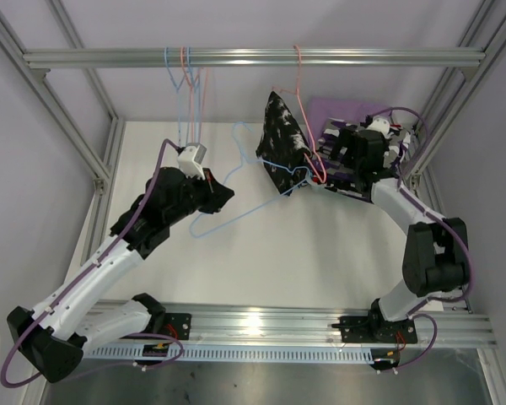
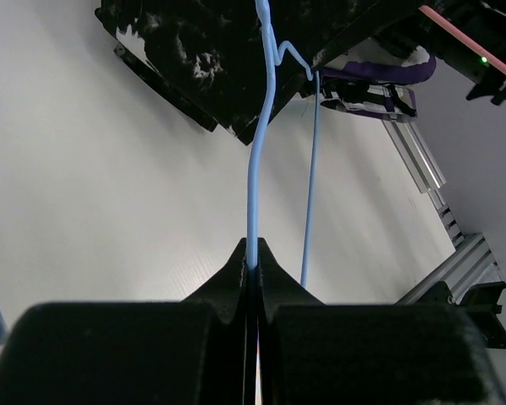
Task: Remove the trousers from the hanger
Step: Place the trousers in the bin, then place the hanger at the clothesline.
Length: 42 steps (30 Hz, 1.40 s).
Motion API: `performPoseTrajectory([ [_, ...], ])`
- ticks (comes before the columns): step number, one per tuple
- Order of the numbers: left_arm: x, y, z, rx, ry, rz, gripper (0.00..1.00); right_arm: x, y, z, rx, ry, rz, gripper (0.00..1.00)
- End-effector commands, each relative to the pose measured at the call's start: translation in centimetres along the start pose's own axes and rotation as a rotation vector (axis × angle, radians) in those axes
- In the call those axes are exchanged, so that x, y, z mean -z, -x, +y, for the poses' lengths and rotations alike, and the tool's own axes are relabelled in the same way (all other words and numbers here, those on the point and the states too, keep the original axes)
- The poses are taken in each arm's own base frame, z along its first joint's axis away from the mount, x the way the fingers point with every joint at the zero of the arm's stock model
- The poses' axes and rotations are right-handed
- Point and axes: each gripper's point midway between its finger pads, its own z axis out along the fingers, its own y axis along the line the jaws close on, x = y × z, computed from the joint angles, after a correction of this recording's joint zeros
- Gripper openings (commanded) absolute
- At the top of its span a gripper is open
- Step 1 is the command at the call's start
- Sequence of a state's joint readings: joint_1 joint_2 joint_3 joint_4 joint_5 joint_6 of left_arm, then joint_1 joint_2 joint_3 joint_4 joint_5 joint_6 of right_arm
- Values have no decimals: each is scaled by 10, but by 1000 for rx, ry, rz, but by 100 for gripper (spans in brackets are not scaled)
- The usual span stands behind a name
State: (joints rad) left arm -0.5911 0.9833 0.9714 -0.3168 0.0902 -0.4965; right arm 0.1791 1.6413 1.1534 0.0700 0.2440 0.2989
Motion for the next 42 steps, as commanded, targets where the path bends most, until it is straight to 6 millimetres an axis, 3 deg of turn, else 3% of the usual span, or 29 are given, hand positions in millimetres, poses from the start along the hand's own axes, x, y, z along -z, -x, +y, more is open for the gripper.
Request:
performPoseTrajectory([
  [1,13,33,-18,-53,-45,-104,0,27,-10,-6,-53,3,26,99],
  [3,14,32,-22,-68,-45,-99,0,31,-13,-7,-68,12,9,99],
  [4,13,32,-19,-80,-27,-98,1,32,-25,-12,-67,4,23,99],
  [9,13,27,-24,-97,-14,-70,0,22,-49,-16,-51,-6,82,99],
  [11,14,32,-17,-102,39,-93,0,22,-56,-20,-51,-17,99,99],
  [17,29,45,-17,-168,94,-107,0,38,-41,-25,-56,-33,65,99],
  [21,52,59,-30,-221,68,-109,0,57,-19,-20,-60,-6,20,100],
  [24,66,61,-26,-236,81,-127,0,69,-9,-14,-70,33,2,99],
  [30,96,61,-31,-261,42,-142,0,82,-22,-14,-65,60,38,99],
  [32,103,65,-22,-264,91,-149,0,84,-29,-17,-70,62,42,100],
  [36,120,81,-15,-294,160,-187,0,86,-44,-18,-88,70,73,99],
  [38,129,94,-21,-297,155,-212,1,87,-51,-18,-89,74,88,99],
  [42,138,108,-24,-315,170,-227,0,88,-48,-15,-91,106,68,99],
])
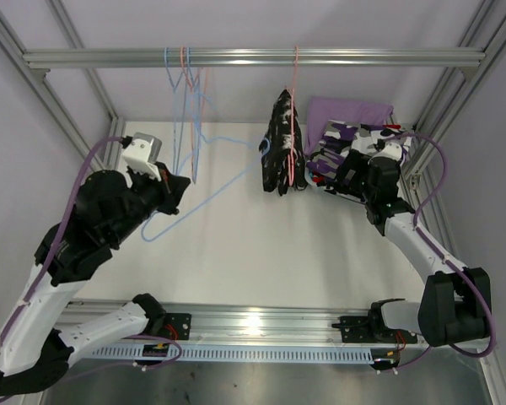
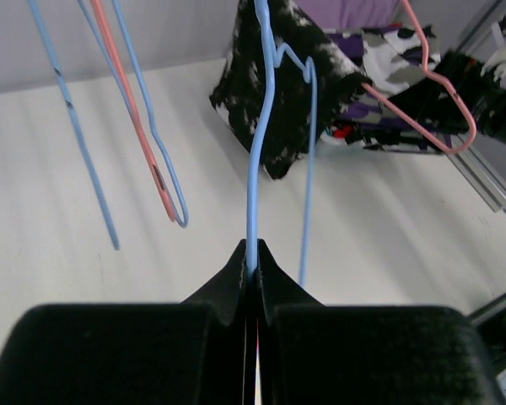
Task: Remove the trousers from the hanger
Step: Place the hanger at the clothesline.
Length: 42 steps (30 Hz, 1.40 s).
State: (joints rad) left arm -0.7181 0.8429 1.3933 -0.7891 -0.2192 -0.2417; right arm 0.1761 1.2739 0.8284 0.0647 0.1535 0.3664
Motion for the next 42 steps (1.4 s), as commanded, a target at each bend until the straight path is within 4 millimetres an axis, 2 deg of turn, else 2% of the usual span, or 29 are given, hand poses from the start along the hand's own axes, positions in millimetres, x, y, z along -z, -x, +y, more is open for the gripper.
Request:
performPoseTrajectory([
  [1,11,30,9,-33,56,-70,0,5,-23,-1,-15,27,69,99],
  [2,15,42,11,-28,69,-96,0,5,-24,1,-14,35,72,99],
  [5,9,54,11,-37,95,-101,0,6,-27,4,-13,61,82,99],
  [11,-26,65,10,-72,143,-100,0,3,-34,4,-10,71,92,99],
  [12,-27,72,10,-69,154,-115,0,3,-37,3,-10,70,96,99],
  [14,-41,71,13,-79,188,-98,0,0,-41,2,-11,68,101,100],
  [19,-60,90,18,-105,266,-128,0,-7,-50,2,-18,82,132,99],
  [22,-64,102,17,-107,270,-171,0,-9,-54,6,-26,119,148,99],
  [28,-69,120,22,-114,316,-246,0,-15,-58,1,-70,144,171,99],
  [35,-86,122,32,-143,401,-248,0,-18,-64,-1,-89,163,199,99],
  [37,-93,118,41,-145,448,-233,0,-18,-64,0,-89,165,198,100],
  [42,-111,107,46,-138,469,-204,0,-19,-65,-3,-88,160,195,99],
])
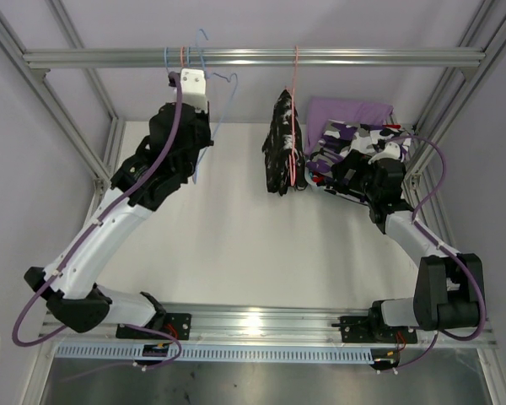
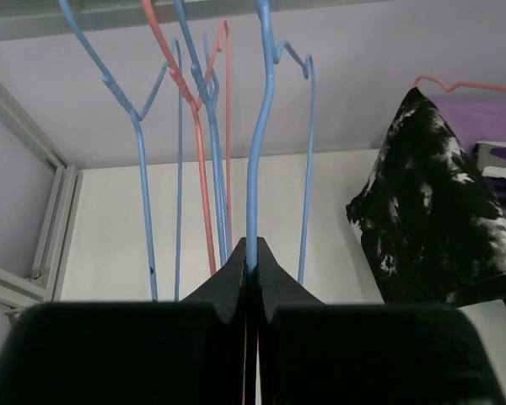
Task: Remove the trousers from the hanger
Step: Place the hanger at the clothesline.
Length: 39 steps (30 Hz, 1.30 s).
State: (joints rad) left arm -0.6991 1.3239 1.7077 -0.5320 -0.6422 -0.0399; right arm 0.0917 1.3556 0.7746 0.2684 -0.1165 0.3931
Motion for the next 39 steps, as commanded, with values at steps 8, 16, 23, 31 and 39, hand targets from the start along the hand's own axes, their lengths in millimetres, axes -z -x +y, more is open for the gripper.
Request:
performPoseTrajectory([
  [8,-22,-15,-3,5,40,13,0,0,-59,-19,-52,-38,188,99],
  [16,-17,-51,-2,-7,27,68,6,1,-59,-19,-53,-36,184,99],
  [23,-11,-67,-3,-7,3,106,24,1,-59,-17,-55,-26,187,99],
  [31,14,-46,4,39,-49,79,44,1,-61,-17,-59,-24,191,100],
  [39,48,-3,-40,146,-332,-7,50,1,-61,-16,-63,-18,194,99],
])
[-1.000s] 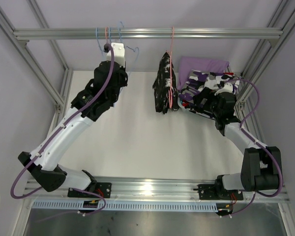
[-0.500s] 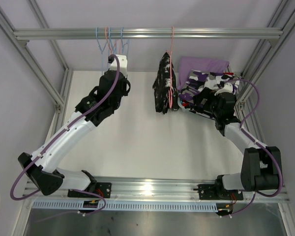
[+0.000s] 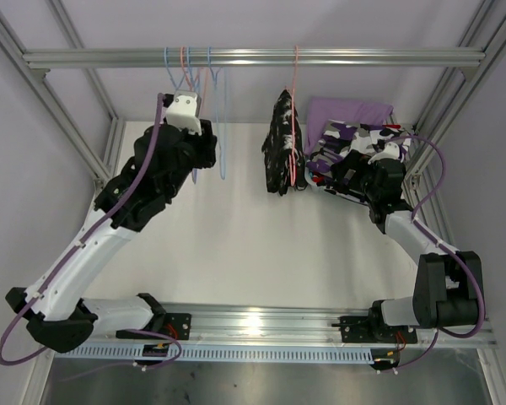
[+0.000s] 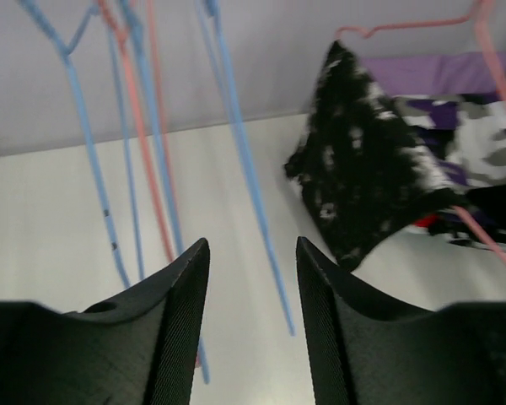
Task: Remove the trousers from the hanger
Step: Place the hanger at the clothesline, then pick up the hanger from the clothesline.
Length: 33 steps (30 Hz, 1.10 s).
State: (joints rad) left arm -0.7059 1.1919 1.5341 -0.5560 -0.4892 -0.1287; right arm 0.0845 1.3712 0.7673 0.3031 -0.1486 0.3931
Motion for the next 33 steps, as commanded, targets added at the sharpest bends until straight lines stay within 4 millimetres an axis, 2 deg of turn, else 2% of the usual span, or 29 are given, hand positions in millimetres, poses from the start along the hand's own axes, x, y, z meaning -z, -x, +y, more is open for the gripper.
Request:
performPoseTrajectory([
  [1,22,41,-40,90,-237,-100,51,5,-60,-18,-66,-45,195,99],
  [2,25,44,-56,91,-325,-103,54,5,-60,-17,-65,-43,195,99],
  [8,21,59,-107,157,-546,-90,60,6,-59,-17,-63,-48,194,99],
  [9,27,67,-118,186,-609,-94,61,6,-60,-18,-63,-50,195,99],
  [10,21,62,-126,194,-630,-72,61,6,-60,-19,-64,-54,194,99],
  [12,20,69,-139,237,-682,-72,63,6,-60,-19,-62,-54,196,99],
  [16,9,66,-168,286,-782,-9,65,7,-58,-19,-61,-59,190,100],
  [23,-8,55,-194,373,-861,36,68,8,-58,-21,-62,-67,185,100],
  [25,-19,44,-200,387,-852,74,68,8,-59,-21,-61,-69,190,99],
  [28,-29,34,-202,387,-828,106,68,9,-59,-22,-64,-72,189,99],
  [33,-47,13,-194,370,-737,148,68,10,-58,-22,-65,-70,185,99],
])
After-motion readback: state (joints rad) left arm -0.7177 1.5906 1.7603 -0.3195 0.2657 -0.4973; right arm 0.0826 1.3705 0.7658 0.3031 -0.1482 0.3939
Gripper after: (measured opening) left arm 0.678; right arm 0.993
